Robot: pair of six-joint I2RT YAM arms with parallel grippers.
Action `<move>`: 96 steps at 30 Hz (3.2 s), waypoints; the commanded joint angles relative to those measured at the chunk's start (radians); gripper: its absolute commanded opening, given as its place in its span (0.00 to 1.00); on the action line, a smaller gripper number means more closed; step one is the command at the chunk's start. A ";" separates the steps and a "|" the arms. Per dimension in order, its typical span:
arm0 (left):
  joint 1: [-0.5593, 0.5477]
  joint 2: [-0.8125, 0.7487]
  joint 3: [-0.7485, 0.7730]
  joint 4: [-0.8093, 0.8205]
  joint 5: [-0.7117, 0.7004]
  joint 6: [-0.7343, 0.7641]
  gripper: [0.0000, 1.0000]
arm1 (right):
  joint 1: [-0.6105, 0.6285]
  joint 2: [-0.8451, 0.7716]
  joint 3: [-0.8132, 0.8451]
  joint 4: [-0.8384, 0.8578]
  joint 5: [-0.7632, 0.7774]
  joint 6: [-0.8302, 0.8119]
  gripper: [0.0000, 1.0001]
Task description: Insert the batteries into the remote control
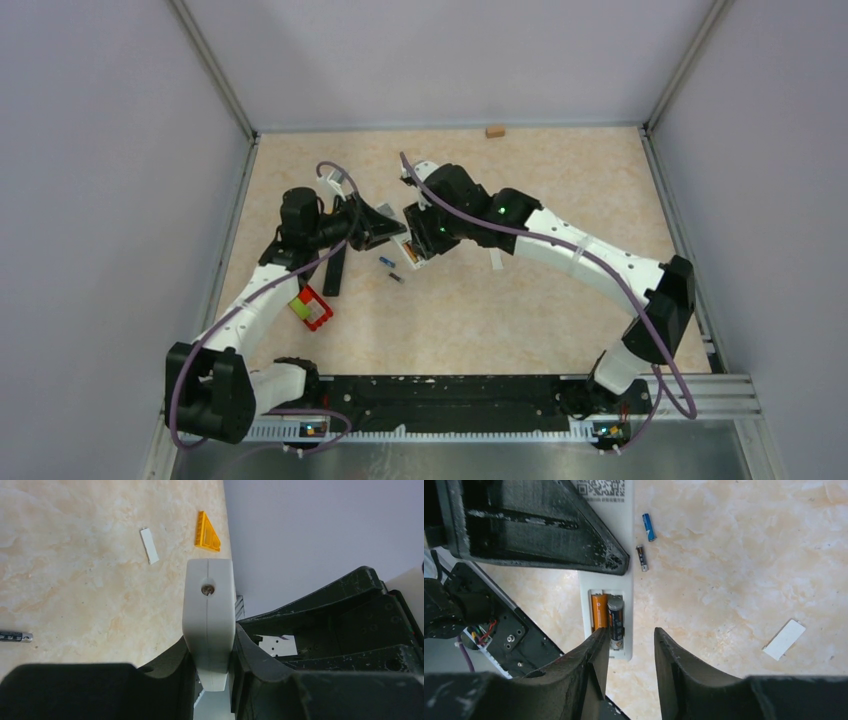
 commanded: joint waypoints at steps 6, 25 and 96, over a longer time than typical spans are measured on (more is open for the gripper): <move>-0.007 -0.007 0.095 -0.273 -0.138 0.246 0.00 | 0.012 -0.204 -0.361 0.441 0.043 0.208 0.41; -0.363 0.431 0.367 -0.637 -0.780 0.233 0.00 | -0.068 -0.309 -0.857 0.651 0.073 0.615 0.51; -0.475 0.544 0.493 -0.719 -0.979 0.263 0.00 | -0.149 0.053 -0.819 1.100 -0.114 0.771 0.40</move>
